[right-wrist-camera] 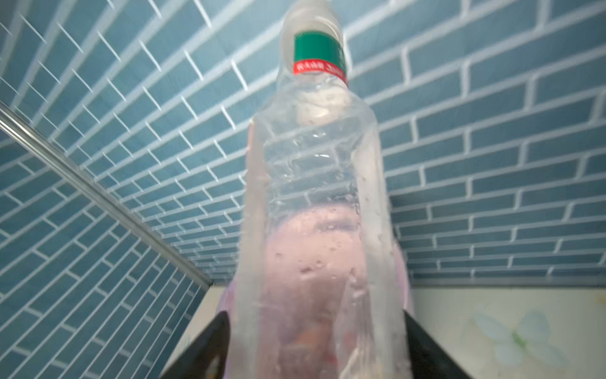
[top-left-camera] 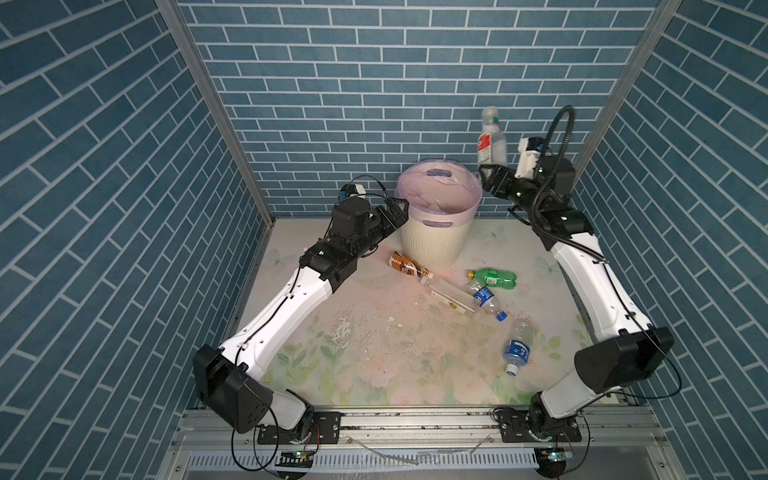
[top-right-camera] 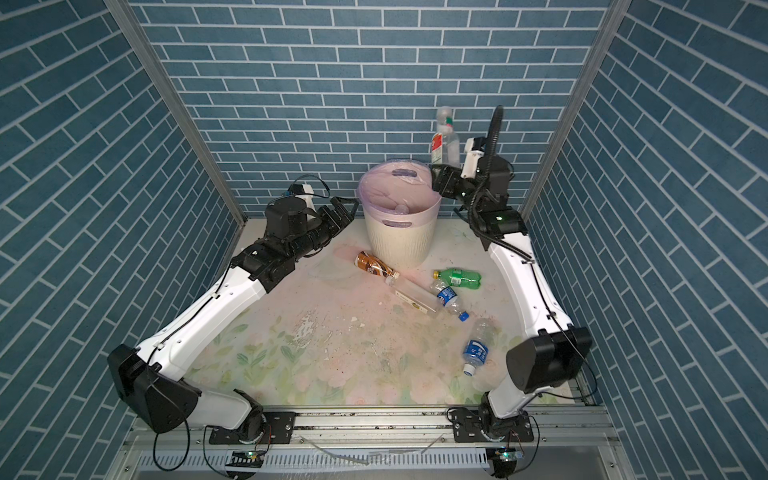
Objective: Throw the plastic bottles in the bin
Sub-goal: 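Raise the red-label bottle over the bin with the right gripper while the left gripper opens, then open the right gripper above the bin and lower it toward the frosted bottle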
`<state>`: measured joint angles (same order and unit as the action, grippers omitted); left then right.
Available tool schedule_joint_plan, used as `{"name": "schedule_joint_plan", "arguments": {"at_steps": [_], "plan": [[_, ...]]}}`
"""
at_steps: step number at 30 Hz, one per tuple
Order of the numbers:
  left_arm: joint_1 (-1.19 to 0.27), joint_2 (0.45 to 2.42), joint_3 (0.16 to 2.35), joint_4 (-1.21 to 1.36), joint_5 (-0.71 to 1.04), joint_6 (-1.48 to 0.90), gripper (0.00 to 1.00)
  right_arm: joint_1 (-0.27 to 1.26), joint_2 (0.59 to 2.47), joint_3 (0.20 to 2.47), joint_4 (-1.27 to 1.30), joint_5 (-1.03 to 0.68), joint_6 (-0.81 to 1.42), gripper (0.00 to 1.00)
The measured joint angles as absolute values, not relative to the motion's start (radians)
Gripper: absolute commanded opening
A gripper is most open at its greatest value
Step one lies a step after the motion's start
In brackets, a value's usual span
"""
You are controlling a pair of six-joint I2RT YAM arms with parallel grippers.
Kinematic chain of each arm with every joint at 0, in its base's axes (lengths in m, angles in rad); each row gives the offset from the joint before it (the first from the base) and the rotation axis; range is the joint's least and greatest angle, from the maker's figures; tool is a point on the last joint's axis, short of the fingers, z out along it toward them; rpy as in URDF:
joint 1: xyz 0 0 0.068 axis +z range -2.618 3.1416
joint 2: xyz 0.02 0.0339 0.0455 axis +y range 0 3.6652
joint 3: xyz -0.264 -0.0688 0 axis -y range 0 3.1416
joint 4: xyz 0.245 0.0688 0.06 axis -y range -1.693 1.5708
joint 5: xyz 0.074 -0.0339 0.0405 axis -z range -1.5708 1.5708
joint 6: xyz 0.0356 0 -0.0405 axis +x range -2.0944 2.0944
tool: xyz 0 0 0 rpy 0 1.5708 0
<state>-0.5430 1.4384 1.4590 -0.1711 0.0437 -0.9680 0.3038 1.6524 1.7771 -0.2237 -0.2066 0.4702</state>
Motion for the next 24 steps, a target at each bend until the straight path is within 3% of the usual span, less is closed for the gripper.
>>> {"name": "schedule_joint_plan", "arguments": {"at_steps": [5,18,24], "plan": [[-0.536,1.438,1.457,-0.171,0.049,-0.964,0.99,0.358,1.708,1.777,-0.292,-0.223,0.461,0.99],[-0.543,1.483,1.455,-0.191,0.086,-0.965,0.99,0.326,1.497,1.771,-0.290,-0.168,0.436,0.99],[-0.555,1.483,1.402,-0.197,0.104,-0.971,0.99,0.318,1.386,1.610,-0.284,-0.134,0.437,0.99]]}}
